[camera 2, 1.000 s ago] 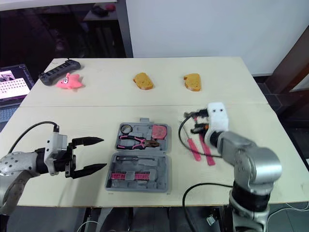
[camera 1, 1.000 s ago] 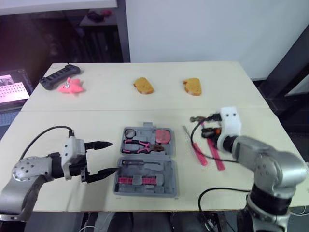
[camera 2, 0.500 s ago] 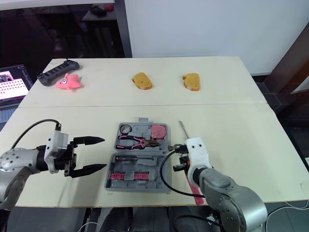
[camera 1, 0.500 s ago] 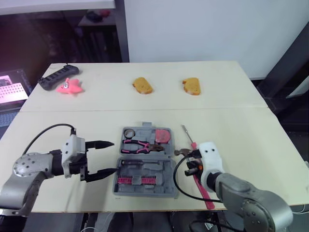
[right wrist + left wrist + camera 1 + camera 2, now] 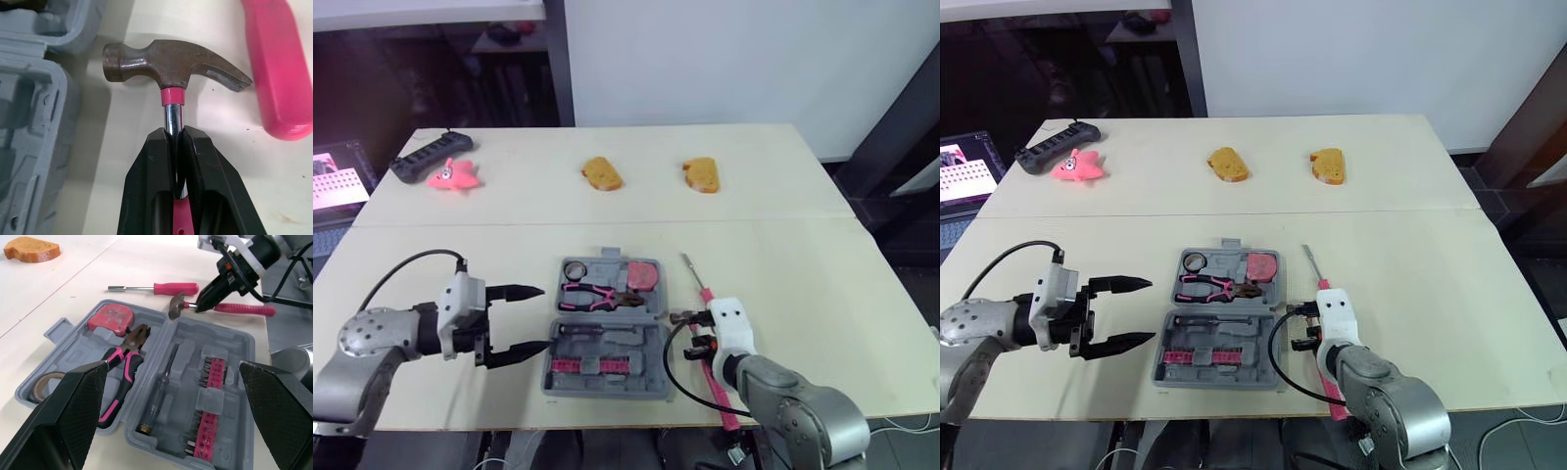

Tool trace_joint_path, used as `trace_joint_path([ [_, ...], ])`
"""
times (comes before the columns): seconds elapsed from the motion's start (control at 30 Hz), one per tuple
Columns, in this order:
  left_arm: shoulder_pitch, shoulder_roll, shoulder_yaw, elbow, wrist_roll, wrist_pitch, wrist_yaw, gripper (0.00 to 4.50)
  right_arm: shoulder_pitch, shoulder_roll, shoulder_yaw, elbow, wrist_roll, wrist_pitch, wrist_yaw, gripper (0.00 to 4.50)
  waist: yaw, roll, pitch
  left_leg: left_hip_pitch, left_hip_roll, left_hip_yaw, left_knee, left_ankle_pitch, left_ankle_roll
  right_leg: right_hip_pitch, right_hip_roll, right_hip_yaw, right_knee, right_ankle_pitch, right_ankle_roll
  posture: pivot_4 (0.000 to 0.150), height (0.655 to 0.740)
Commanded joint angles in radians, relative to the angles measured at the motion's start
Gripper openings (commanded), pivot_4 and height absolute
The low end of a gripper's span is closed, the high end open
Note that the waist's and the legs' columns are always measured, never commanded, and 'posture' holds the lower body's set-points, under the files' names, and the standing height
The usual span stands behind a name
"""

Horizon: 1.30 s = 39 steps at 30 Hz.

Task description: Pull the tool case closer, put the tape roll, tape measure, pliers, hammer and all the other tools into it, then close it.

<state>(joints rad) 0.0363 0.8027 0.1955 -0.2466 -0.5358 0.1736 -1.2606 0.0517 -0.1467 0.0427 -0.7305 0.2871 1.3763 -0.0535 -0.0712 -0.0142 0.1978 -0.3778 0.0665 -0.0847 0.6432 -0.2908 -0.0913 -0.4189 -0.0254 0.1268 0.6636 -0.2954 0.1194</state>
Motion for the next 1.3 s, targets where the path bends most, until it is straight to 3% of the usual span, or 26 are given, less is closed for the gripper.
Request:
trace_joint_path([
  [0.03, -0.004, 0.015, 0.022, -0.016, -0.022, 0.006, -0.005, 4.50, 0.036, -0.006, 0.002, 0.057, -0.039, -0.047, -0.007, 0.02, -0.001, -0.003, -0.002, 0.001, 0.000, 0.000, 0.000, 0.000, 0.000, 0.000, 0.000, 0.000, 0.000, 0.000, 0.000, 0.150, 0.7400],
  [0.07, -0.003, 0.016, 0.023, -0.017, -0.022, 0.006, -0.005, 4.50, 0.041, -0.004, 0.000, 0.063, -0.042, -0.058, -0.006, 0.02, -0.001, -0.005, -0.003, 0.001, 0.000, 0.000, 0.000, 0.000, 0.000, 0.001, 0.000, 0.000, 0.000, 0.000, 0.000, 0.150, 0.7400],
  [0.1, -0.003, 0.016, 0.025, -0.017, -0.023, 0.008, -0.005, 4.50, 0.043, 0.001, -0.005, 0.068, -0.042, -0.068, -0.005, 0.45, 0.000, -0.006, -0.003, 0.001, 0.000, 0.000, 0.000, 0.000, 0.000, 0.001, 0.000, 0.000, 0.000, 0.000, 0.000, 0.150, 0.7400],
  [0.37, 0.010, 0.013, 0.034, -0.028, -0.022, 0.007, -0.006, 4.50, 0.054, 0.016, -0.028, 0.024, -0.018, -0.045, 0.015, 4.36, 0.003, -0.006, -0.004, 0.002, 0.000, 0.000, 0.000, 0.000, 0.000, 0.004, 0.000, 0.000, -0.002, -0.001, -0.001, 0.150, 0.7400],
  [0.5, 0.020, 0.011, 0.045, -0.035, -0.030, 0.010, -0.002, 4.50, 0.008, -0.011, -0.121, -0.146, 0.035, 0.099, 0.084, 4.44, 0.004, -0.006, -0.003, 0.002, 0.000, 0.000, 0.000, 0.000, 0.000, 0.004, 0.000, 0.000, -0.002, -0.001, 0.000, 0.150, 0.7400],
  [0.67, 0.024, 0.024, 0.070, -0.021, -0.063, 0.039, -0.012, 4.50, -0.213, -0.135, -0.217, -0.236, 0.176, 0.238, 0.256, 4.44, -0.002, -0.004, -0.002, 0.002, 0.000, 0.000, 0.000, 0.000, 0.000, 0.003, 0.000, 0.000, -0.002, 0.000, 0.000, 0.150, 0.7400],
  [0.77, 0.018, 0.029, 0.065, -0.010, -0.063, 0.034, -0.022, 4.50, -0.351, -0.333, -0.198, -0.197, 0.316, 0.238, 0.419, 4.44, 0.002, -0.003, -0.001, 0.002, 0.000, 0.000, -0.001, 0.000, 0.000, 0.003, 0.000, 0.000, -0.002, -0.001, 0.000, 0.150, 0.7400],
  [0.87, 0.026, 0.040, 0.070, -0.003, -0.072, 0.027, -0.053, 4.50, -0.487, -0.614, -0.070, -0.180, 0.397, 0.117, 0.657, 4.44, 0.004, 0.000, 0.001, 0.000, 0.000, 0.001, 0.000, 0.000, 0.000, 0.003, -0.001, 0.000, -0.005, -0.001, 0.000, 0.150, 0.7400],
  [0.9, 0.031, 0.043, 0.074, -0.003, -0.075, 0.023, -0.064, 4.50, -0.513, -0.729, 0.011, -0.161, 0.349, -0.024, 0.764, 4.44, 0.004, 0.000, 0.001, -0.002, 0.000, 0.001, -0.001, 0.000, 0.000, 0.002, -0.001, 0.000, -0.006, -0.001, 0.000, 0.150, 0.7400],
  [0.97, 0.043, 0.051, 0.078, -0.005, -0.083, 0.032, -0.085, 4.50, -0.533, -0.927, 0.208, -0.068, 0.118, -0.439, 0.981, 4.44, 0.003, 0.000, 0.001, -0.003, 0.000, 0.000, 0.000, -0.001, 0.002, 0.001, -0.002, -0.001, -0.008, 0.000, 0.002, 0.150, 0.7400],
  [1.03, 0.050, 0.059, 0.082, -0.001, -0.086, 0.030, -0.103, 4.50, -0.567, -1.023, 0.397, 0.082, -0.148, -0.883, 1.156, 4.44, 0.001, 0.000, 0.001, -0.004, 0.000, 0.001, -0.001, -0.001, 0.002, 0.001, -0.002, -0.002, -0.010, 0.001, 0.004, 0.150, 0.7400],
  [1.17, 0.049, 0.063, 0.082, -0.009, -0.085, 0.029, -0.107, 4.50, -0.676, -0.990, 0.577, 0.355, -0.430, -1.497, 1.333, 4.44, -0.004, 0.000, 0.002, -0.004, 0.000, 0.002, 0.000, -0.001, 0.002, 0.001, -0.002, -0.002, -0.012, 0.002, 0.005, 0.150, 0.7400],
  [1.3, 0.061, 0.055, 0.086, -0.044, -0.089, 0.038, -0.088, 4.50, -0.769, -0.901, 0.654, 0.558, -0.574, -1.842, 1.376, 4.44, 0.000, 0.000, 0.003, -0.005, 0.000, 0.002, 0.002, -0.001, 0.002, 0.000, -0.002, -0.001, -0.011, 0.002, 0.004, 0.150, 0.7400],
])
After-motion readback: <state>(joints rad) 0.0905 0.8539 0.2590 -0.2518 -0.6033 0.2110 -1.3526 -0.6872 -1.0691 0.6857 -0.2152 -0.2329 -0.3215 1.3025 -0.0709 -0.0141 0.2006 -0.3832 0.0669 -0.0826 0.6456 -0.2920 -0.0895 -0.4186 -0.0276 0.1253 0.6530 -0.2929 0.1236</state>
